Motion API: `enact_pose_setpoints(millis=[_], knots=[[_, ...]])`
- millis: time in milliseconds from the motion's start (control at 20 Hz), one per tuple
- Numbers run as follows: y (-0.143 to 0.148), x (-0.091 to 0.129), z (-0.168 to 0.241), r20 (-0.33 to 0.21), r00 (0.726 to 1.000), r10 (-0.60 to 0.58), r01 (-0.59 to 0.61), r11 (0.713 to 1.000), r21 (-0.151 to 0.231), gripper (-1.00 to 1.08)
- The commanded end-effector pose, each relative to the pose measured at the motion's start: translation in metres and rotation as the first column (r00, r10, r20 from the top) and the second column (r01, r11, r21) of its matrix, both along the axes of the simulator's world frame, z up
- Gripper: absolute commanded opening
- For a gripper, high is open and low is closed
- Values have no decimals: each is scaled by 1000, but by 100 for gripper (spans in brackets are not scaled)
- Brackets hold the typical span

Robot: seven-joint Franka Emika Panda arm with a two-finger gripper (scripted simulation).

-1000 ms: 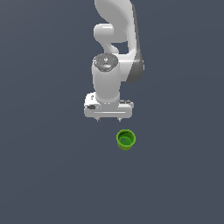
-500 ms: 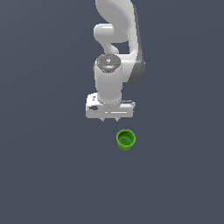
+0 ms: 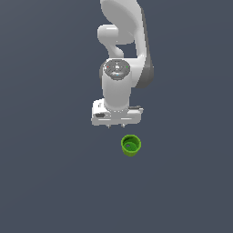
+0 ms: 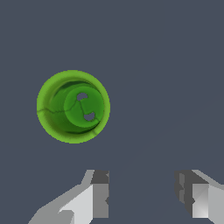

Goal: Pick up the object and move it to a goal position.

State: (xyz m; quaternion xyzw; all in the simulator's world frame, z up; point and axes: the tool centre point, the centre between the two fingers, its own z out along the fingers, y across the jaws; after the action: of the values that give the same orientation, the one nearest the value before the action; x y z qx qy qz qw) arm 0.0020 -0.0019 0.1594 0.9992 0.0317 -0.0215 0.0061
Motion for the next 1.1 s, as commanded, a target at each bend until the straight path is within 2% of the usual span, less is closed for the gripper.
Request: enact_pose_setpoints(millis=[0,300,500,750,1050], knots=[[6,3,-3,-16,1000,27,-27,1000,-6,28],[26,13,-12,-79,989,123,-126,992,-29,28],[44,20,-20,-139,969,205,-213,976,-47,28],[67,28,-32,-221,927,304,-325,943,-66,28],[92,33,-45,-319,860,398,-443,893,-81,28]])
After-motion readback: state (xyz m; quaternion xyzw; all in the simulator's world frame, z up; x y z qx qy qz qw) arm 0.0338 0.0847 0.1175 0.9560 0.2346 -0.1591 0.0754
